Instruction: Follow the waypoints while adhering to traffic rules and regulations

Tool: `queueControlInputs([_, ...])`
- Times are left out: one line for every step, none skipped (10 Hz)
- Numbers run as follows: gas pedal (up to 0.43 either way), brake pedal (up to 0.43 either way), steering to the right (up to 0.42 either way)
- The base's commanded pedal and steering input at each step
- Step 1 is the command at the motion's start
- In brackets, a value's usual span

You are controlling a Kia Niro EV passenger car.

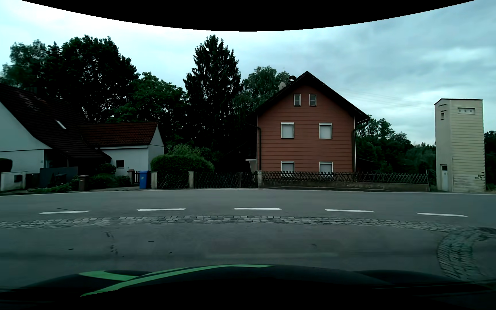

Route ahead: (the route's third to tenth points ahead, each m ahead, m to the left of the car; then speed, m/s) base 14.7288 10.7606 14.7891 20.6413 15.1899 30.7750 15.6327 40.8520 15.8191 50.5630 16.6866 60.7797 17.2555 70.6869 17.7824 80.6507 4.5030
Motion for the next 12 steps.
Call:
queueControlInputs([0.000,0.293,-0.015])
queueControlInputs([0.000,0.293,-0.019])
queueControlInputs([0.000,0.293,-0.020])
queueControlInputs([0.000,0.299,-0.020])
queueControlInputs([0.000,0.299,-0.025])
queueControlInputs([0.000,0.299,-0.036])
queueControlInputs([0.000,0.299,-0.049])
queueControlInputs([0.000,0.299,-0.062])
queueControlInputs([0.000,0.293,-0.073])
queueControlInputs([0.000,0.287,-0.083])
queueControlInputs([0.000,0.287,-0.093])
queueControlInputs([0.000,0.280,-0.102])
